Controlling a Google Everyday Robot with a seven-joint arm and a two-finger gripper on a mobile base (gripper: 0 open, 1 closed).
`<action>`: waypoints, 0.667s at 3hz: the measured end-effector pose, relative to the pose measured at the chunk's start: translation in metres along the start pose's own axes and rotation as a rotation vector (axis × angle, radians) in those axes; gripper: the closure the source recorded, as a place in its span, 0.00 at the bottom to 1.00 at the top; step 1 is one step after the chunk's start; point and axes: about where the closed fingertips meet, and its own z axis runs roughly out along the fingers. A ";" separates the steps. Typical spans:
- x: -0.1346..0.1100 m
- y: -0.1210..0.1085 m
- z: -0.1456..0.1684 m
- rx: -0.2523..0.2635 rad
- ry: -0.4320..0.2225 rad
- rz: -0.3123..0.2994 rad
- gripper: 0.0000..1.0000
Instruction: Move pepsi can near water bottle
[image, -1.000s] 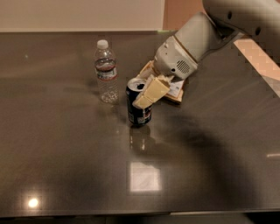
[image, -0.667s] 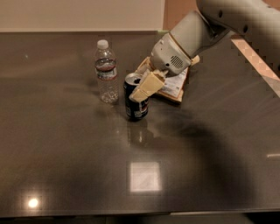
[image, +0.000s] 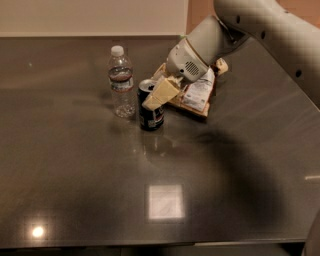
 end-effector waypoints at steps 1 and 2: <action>0.001 -0.012 0.004 0.025 0.000 0.026 0.61; 0.004 -0.020 0.004 0.049 0.006 0.045 0.36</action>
Offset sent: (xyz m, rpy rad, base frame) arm 0.0311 -0.0073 -0.0081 -0.0226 -0.0128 -0.1101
